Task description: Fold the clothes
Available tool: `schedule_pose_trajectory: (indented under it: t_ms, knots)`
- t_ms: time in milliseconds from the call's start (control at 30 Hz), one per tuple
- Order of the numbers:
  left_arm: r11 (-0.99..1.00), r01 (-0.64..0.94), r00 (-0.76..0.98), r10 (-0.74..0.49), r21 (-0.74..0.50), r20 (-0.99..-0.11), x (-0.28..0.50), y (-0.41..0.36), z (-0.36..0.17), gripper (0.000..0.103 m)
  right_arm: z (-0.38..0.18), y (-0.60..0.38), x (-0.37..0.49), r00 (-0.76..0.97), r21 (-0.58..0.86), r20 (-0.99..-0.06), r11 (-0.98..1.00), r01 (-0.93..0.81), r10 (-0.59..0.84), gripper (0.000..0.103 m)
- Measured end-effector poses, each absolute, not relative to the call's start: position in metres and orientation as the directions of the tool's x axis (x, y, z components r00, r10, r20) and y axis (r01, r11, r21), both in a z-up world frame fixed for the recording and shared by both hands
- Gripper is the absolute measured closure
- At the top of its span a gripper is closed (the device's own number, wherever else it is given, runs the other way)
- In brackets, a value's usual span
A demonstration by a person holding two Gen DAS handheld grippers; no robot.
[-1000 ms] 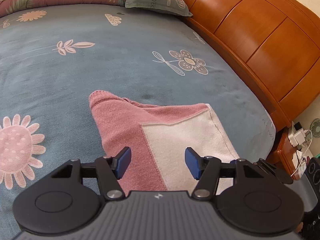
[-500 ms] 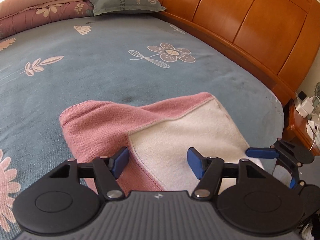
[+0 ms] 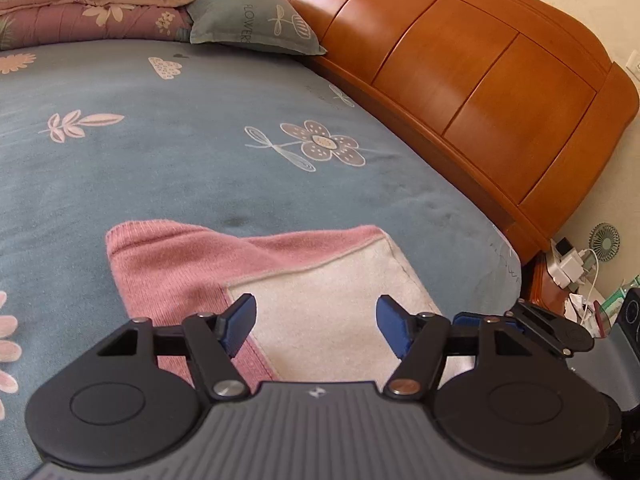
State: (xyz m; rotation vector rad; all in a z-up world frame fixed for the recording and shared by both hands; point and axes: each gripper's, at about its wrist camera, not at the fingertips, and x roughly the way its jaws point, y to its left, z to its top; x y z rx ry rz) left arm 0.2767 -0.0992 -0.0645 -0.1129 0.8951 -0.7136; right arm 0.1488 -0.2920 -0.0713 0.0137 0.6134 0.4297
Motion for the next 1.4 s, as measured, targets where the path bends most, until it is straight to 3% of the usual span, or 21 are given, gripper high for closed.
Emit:
schedule_pose_trajectory:
  t_ms: [67,300,433,633,867,933,1100,1267,1400]
  knots:
    - [0.799,0.519,0.436,-0.553,-0.303,-0.71,0.276,-0.102,-0.078,0.034,-0.086,-0.292,0.151,0.703,0.138,-0.608,0.921,-0.365,0.37,0.0]
    - [0.756,0.535,0.421,-0.626,-0.377,-0.657,0.259,-0.097,-0.044,0.035,-0.064,-0.305,0.115,0.719,0.156,-0.566,0.908,-0.388,0.404,0.0]
    - [0.714,0.558,0.374,-0.672,-0.423,-0.64,0.237,-0.096,-0.045,0.032,-0.07,-0.302,0.102,0.64,0.276,-0.587,0.866,-0.418,0.496,0.0]
    - [0.755,0.47,0.409,-0.645,-0.457,-0.646,0.226,-0.078,-0.056,0.033,-0.083,-0.31,0.088,0.678,0.201,-0.658,0.945,-0.258,0.326,0.0]
    - [0.691,0.506,0.351,-0.712,-0.517,-0.609,0.203,-0.074,-0.041,0.032,-0.05,-0.312,0.079,0.723,0.265,-0.545,0.906,-0.332,0.424,0.0]
    - [0.677,0.489,0.322,-0.726,-0.55,-0.608,0.196,-0.072,-0.047,0.032,-0.057,-0.298,0.085,0.686,0.274,-0.564,0.887,-0.371,0.461,0.0]
    - [0.691,0.416,0.259,-0.713,-0.591,-0.652,0.175,-0.061,-0.074,0.031,-0.088,-0.292,0.087,0.628,0.227,-0.678,0.922,-0.314,0.381,0.0]
    - [0.737,0.429,0.304,-0.662,-0.522,-0.685,0.159,-0.054,-0.072,0.031,-0.069,-0.302,0.077,0.671,0.228,-0.625,0.916,-0.33,0.398,0.0]
    - [0.825,0.457,0.435,-0.533,-0.331,-0.726,0.157,-0.058,-0.047,0.024,-0.056,-0.292,0.098,0.712,0.137,-0.603,0.926,-0.353,0.36,0.0]
